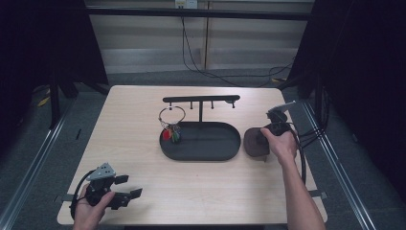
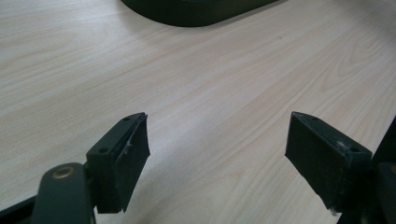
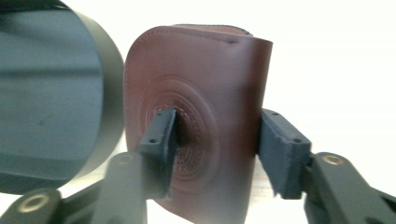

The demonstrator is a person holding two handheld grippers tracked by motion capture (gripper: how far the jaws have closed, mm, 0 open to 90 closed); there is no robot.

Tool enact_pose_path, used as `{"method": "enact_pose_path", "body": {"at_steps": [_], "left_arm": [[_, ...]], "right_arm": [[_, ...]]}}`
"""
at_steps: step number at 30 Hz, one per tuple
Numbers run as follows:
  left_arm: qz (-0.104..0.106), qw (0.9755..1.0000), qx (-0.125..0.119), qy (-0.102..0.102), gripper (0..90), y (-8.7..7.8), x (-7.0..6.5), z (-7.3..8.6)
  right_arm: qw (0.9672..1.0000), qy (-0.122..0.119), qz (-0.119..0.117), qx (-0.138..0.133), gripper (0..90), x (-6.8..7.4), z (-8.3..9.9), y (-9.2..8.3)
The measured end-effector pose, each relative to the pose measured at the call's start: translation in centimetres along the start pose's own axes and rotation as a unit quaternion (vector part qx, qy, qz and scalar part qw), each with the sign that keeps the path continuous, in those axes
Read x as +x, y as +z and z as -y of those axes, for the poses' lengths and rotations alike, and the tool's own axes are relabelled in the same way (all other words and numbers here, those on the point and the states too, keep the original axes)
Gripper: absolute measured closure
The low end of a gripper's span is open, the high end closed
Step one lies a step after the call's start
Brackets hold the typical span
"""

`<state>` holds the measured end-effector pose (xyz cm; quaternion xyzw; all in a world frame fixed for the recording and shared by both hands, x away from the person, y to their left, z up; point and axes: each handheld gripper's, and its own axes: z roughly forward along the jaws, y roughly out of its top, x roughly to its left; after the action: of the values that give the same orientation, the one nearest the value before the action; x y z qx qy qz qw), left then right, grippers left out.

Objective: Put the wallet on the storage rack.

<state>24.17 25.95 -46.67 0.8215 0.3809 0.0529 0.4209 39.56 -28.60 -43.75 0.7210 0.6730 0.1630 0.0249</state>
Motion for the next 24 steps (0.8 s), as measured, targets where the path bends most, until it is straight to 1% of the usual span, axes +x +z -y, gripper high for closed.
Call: {"method": "enact_pose_path", "body": {"at_steps": [1, 2, 3, 5, 7, 8, 9, 12, 13, 14, 15, 16, 17, 18, 19, 20, 22, 24], "left_arm": [[0.0, 1.0, 0.0, 0.0, 21.4, 0.0, 0.0, 0.0], [0.0, 1.0, -0.001, 0.001, 21.4, -0.1, 0.0, 0.0], [-0.001, 1.0, -0.002, 0.002, 21.5, -0.2, 0.0, 0.0], [-0.002, 1.0, -0.009, 0.004, 21.3, -0.3, 0.0, 0.0], [-0.004, 0.9999, -0.009, 0.003, 21.4, -0.4, 0.1, 0.0], [-0.005, 1.0, -0.008, 0.002, 21.3, -0.4, 0.1, 0.0], [-0.005, 1.0, -0.004, 0.001, 21.3, -0.3, 0.2, 0.0], [-0.006, 1.0, -0.005, 0.004, 21.3, -0.3, 0.1, 0.0], [-0.006, 1.0, -0.005, 0.004, 21.3, -0.3, 0.1, 0.0], [-0.006, 1.0, -0.004, 0.004, 21.3, -0.4, 0.1, 0.0], [-0.006, 1.0, -0.005, 0.003, 21.3, -0.3, 0.1, 0.0], [-0.007, 1.0, -0.006, 0.003, 21.3, -0.4, 0.2, 0.0], [-0.008, 0.9999, -0.005, 0.003, 21.3, -0.4, 0.2, 0.0], [-0.008, 1.0, -0.005, 0.002, 21.4, -0.4, 0.2, 0.0], [-0.007, 1.0, -0.005, 0.002, 21.4, -0.4, 0.2, 0.0], [-0.008, 1.0, -0.005, 0.003, 21.4, -0.4, 0.2, 0.0], [-0.007, 1.0, -0.005, 0.003, 21.4, -0.4, 0.2, 0.0], [-0.007, 1.0, -0.005, 0.003, 21.4, -0.4, 0.2, 0.0]], "right_arm": [[1.0, 0.001, -0.002, -0.002, 52.7, 0.0, 0.0, -0.1], [1.0, -0.003, -0.003, -0.003, 54.1, -0.1, 0.0, -0.3], [0.9999, 0.009, -0.01, -0.003, 55.6, -0.1, 0.0, -0.4], [0.9996, 0.013, -0.023, -0.008, 58.7, -0.4, 0.1, -0.7], [0.9996, 0.013, -0.026, -0.005, 59.2, -0.4, 0.1, -1.0], [0.9997, 0.006, -0.022, -0.006, 59.4, -0.3, 0.2, -1.2], [0.9997, 0.007, -0.023, -0.006, 59.5, -0.3, 0.2, -1.2], [0.9998, 0.004, -0.02, -0.002, 59.6, -0.1, 0.2, -1.3], [0.9999, -0.006, -0.014, -0.001, 59.7, -0.1, 0.2, -1.4], [1.0, -0.005, -0.008, 0.002, 59.8, 0.2, 0.1, -1.6], [0.9999, -0.015, 0.0, 0.0, 59.8, 0.2, 0.1, -1.8], [0.9998, -0.018, 0.003, -0.002, 60.0, 0.3, 0.0, -2.0], [0.9998, -0.019, 0.003, 0.0, 63.0, 0.4, 0.0, -2.2], [0.9998, -0.022, -0.002, -0.002, 63.1, 0.4, -0.1, -2.5], [0.9997, -0.021, 0.003, -0.007, 63.1, 0.5, -0.1, -2.8], [0.9998, -0.021, 0.001, -0.003, 63.2, 0.5, -0.1, -2.9], [0.9995, -0.026, 0.015, 0.004, 63.3, 0.8, -0.2, -2.9], [0.9995, -0.029, 0.013, 0.004, 63.4, 0.8, -0.2, -3.0]]}}
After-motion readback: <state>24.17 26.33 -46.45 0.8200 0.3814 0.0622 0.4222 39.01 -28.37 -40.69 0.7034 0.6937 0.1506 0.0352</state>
